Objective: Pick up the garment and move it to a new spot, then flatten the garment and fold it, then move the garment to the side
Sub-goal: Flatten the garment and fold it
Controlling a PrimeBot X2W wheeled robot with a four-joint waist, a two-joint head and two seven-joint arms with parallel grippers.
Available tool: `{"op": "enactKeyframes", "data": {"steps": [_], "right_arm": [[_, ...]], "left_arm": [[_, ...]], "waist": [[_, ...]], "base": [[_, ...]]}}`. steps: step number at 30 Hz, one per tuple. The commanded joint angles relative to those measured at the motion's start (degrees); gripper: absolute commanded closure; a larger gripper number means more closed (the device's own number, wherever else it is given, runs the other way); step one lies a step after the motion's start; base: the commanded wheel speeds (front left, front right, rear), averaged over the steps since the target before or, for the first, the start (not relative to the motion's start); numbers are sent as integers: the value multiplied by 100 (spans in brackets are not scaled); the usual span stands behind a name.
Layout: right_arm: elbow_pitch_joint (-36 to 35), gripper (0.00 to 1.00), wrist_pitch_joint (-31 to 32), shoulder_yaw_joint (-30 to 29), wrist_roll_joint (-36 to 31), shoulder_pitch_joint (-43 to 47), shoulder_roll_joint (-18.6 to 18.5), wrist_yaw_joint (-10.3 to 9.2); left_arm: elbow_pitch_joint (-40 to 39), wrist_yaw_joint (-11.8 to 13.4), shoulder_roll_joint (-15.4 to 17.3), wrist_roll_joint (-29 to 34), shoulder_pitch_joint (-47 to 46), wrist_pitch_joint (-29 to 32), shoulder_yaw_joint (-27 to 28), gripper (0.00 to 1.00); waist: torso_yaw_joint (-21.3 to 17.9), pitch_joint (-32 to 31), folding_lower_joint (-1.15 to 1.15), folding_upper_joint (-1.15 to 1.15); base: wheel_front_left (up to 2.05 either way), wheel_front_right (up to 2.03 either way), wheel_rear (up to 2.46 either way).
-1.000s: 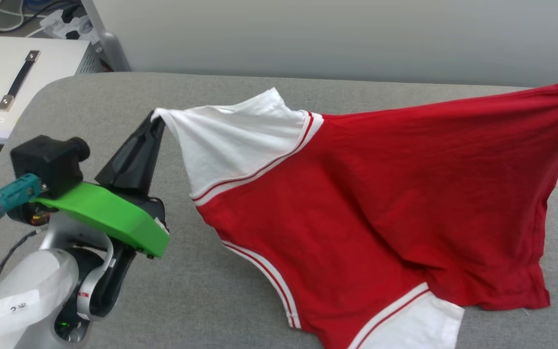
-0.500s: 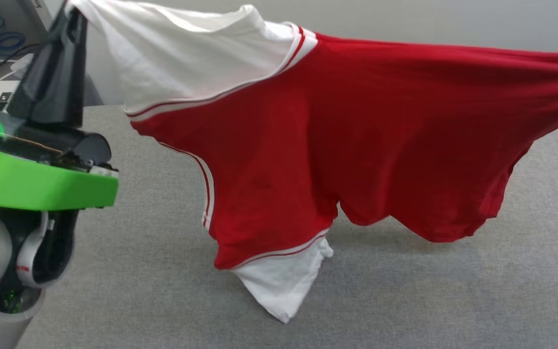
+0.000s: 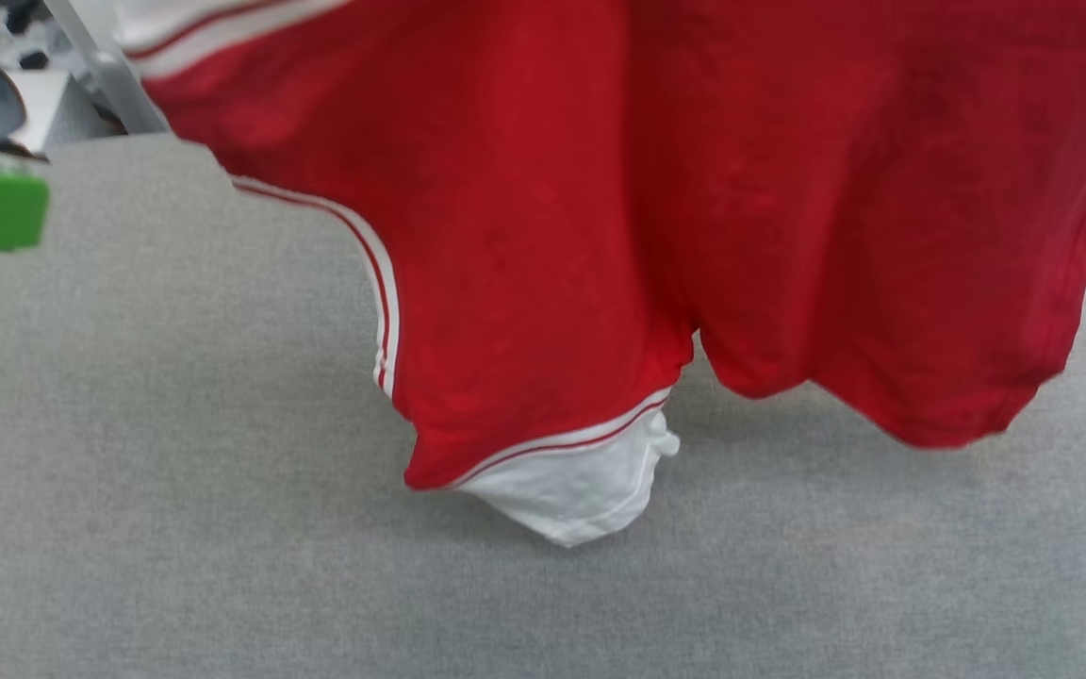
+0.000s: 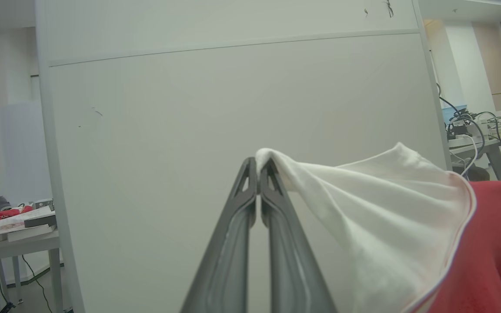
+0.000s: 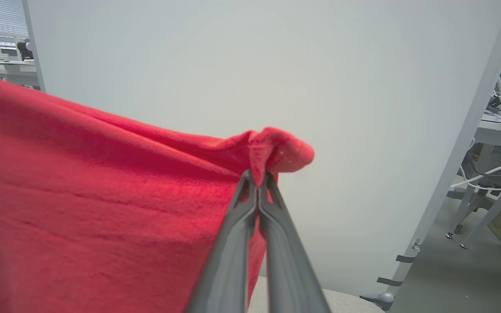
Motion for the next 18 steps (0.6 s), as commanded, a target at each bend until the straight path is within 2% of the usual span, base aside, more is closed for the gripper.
{"op": "enactKeyframes", "data": {"steps": [1,7,11,18], "right_arm": [[110,100,-75,-5,-69,-198,-54,-11],[550,100,-308,210,-204,-1067,-199,-11],[945,100,-487,457,-407,-1793,-298,-11],[1925,100,-850,845,-789,-3262,-241,-11]], "left_arm": [[127,-62,93,4,-274,29,77,100],[772,-509,151,59,-1209,71,22,100],[1311,-790,58,142,-1929,-44,-21,100],[2297,-1288,-147,456,-3403,-78,-290,100]], "waist": [[-17,504,0,0],[-8,1192,0,0],[-15,1682,0,0],[-6,2478,0,0]], "base": [[0,0,0],[0,0,0],[0,0,0],[0,0,0]]}}
